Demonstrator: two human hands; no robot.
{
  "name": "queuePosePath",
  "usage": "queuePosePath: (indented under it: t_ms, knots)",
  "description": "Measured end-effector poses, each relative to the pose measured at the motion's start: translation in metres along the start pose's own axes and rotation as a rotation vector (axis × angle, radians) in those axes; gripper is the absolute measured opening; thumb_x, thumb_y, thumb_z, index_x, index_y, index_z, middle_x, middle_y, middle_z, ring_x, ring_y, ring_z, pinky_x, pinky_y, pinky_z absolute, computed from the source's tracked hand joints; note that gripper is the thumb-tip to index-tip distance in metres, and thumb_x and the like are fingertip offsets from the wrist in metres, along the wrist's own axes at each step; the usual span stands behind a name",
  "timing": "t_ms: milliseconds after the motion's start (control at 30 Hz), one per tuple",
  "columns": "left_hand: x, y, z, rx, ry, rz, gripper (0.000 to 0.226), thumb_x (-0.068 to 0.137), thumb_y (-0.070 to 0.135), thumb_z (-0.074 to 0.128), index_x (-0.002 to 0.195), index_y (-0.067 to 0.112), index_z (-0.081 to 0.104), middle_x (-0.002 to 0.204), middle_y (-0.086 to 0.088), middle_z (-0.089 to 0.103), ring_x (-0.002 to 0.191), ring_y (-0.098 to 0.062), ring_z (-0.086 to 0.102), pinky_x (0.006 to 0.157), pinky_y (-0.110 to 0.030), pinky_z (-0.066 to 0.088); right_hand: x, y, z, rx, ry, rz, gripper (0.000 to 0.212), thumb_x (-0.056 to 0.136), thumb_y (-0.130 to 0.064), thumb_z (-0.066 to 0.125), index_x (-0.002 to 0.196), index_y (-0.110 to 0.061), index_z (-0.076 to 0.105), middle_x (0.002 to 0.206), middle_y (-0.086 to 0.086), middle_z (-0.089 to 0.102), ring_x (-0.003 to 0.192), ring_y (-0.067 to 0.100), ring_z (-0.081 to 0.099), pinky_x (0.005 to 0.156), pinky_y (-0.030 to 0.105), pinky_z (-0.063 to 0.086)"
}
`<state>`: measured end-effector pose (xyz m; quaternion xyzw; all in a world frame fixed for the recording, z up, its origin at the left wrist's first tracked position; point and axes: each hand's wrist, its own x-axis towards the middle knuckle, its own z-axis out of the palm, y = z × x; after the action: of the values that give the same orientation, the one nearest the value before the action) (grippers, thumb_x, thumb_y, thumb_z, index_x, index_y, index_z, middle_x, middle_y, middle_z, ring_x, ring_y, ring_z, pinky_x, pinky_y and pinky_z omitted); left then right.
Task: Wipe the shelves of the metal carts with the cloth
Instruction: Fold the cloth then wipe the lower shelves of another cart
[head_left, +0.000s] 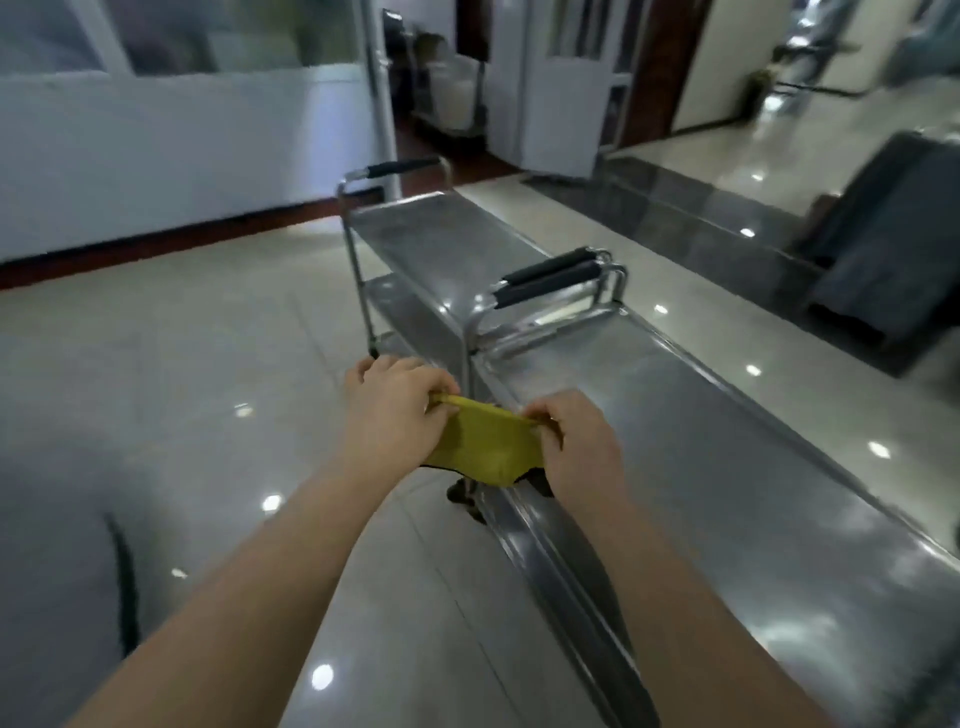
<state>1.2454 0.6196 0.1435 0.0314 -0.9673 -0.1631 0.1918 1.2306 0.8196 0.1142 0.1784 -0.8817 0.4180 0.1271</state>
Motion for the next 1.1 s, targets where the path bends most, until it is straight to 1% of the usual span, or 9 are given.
queuePosePath:
  t_ms: [100, 233, 300, 467, 667, 800, 933, 1033, 1100]
  knots:
    - [0.034, 0.002, 0.039, -0.071, -0.077, 0.086, 0.015, 0.079, 0.026, 0.069, 0.085, 0.039, 0.069, 0.093, 0.013, 0.066, 0.101, -0.019, 0.054, 0.097, -0.036, 0.023, 0.013, 0.030, 0.005, -0.038, 0.064, 0.101, 0.020, 0.084, 0.007, 0.057, 0.089, -0.009, 0.067, 0.091, 0.001, 0.059, 0.090, 0.017, 0.053, 0.083, 0.030, 0.045]
    - [0.057, 0.002, 0.091, -0.159, -0.155, 0.148, 0.018, 0.076, 0.021, 0.073, 0.086, 0.036, 0.071, 0.089, 0.013, 0.067, 0.097, -0.021, 0.055, 0.092, -0.038, 0.028, 0.017, 0.070, 0.014, -0.072, 0.109, 0.190, 0.019, 0.082, 0.004, 0.056, 0.087, -0.012, 0.067, 0.090, -0.005, 0.056, 0.085, 0.002, 0.046, 0.079, 0.008, 0.037]
    - [0.064, 0.000, 0.114, -0.181, -0.214, 0.177, 0.019, 0.076, 0.021, 0.073, 0.086, 0.037, 0.071, 0.088, 0.013, 0.067, 0.095, -0.021, 0.054, 0.089, -0.038, 0.029, 0.014, 0.087, 0.022, -0.094, 0.132, 0.228, 0.019, 0.082, 0.002, 0.055, 0.088, -0.011, 0.068, 0.090, -0.004, 0.057, 0.084, 0.002, 0.046, 0.078, 0.004, 0.034]
    - [0.071, -0.008, 0.166, -0.167, -0.416, 0.228, 0.022, 0.075, 0.020, 0.070, 0.088, 0.038, 0.070, 0.087, 0.016, 0.063, 0.098, -0.016, 0.053, 0.090, -0.030, 0.021, -0.005, 0.123, 0.054, -0.134, 0.149, 0.403, 0.022, 0.084, 0.007, 0.059, 0.092, -0.009, 0.071, 0.093, 0.003, 0.059, 0.087, 0.019, 0.053, 0.077, 0.023, 0.039]
    - [0.087, -0.025, 0.212, -0.209, -0.616, 0.401, 0.015, 0.079, 0.022, 0.070, 0.089, 0.034, 0.071, 0.087, 0.014, 0.062, 0.098, -0.019, 0.054, 0.101, -0.043, 0.032, -0.023, 0.131, 0.098, -0.170, 0.256, 0.623, 0.021, 0.089, 0.003, 0.056, 0.095, -0.009, 0.071, 0.097, 0.008, 0.060, 0.089, 0.024, 0.057, 0.078, 0.030, 0.045]
    - [0.083, -0.045, 0.236, -0.250, -0.715, 0.545, 0.015, 0.075, 0.022, 0.074, 0.086, 0.032, 0.071, 0.089, 0.008, 0.068, 0.094, -0.023, 0.059, 0.094, -0.043, 0.039, -0.046, 0.113, 0.132, -0.217, 0.402, 0.754, 0.018, 0.086, 0.004, 0.060, 0.093, -0.008, 0.071, 0.095, 0.009, 0.063, 0.089, 0.026, 0.059, 0.077, 0.036, 0.049]
    - [0.066, -0.064, 0.262, -0.288, -0.849, 0.666, 0.013, 0.077, 0.028, 0.076, 0.086, 0.035, 0.068, 0.087, 0.015, 0.064, 0.093, -0.018, 0.057, 0.089, -0.040, 0.038, -0.075, 0.101, 0.170, -0.311, 0.490, 0.877, 0.019, 0.082, 0.008, 0.064, 0.091, -0.006, 0.072, 0.090, 0.010, 0.065, 0.083, 0.032, 0.057, 0.074, 0.042, 0.049]
    - [0.038, -0.066, 0.288, -0.333, -0.928, 0.704, 0.014, 0.078, 0.027, 0.074, 0.086, 0.035, 0.066, 0.086, 0.015, 0.063, 0.090, -0.015, 0.056, 0.082, -0.033, 0.031, -0.103, 0.110, 0.192, -0.256, 0.566, 1.032, 0.019, 0.084, 0.007, 0.062, 0.093, -0.008, 0.071, 0.093, 0.007, 0.063, 0.086, 0.028, 0.057, 0.074, 0.044, 0.049]
    - [0.013, -0.060, 0.312, -0.348, -0.981, 0.722, 0.014, 0.078, 0.024, 0.072, 0.086, 0.034, 0.066, 0.086, 0.013, 0.064, 0.090, -0.017, 0.057, 0.082, -0.035, 0.036, -0.129, 0.125, 0.201, -0.218, 0.602, 1.142, 0.022, 0.085, 0.005, 0.058, 0.094, -0.011, 0.070, 0.096, 0.003, 0.060, 0.088, 0.025, 0.056, 0.076, 0.041, 0.048]
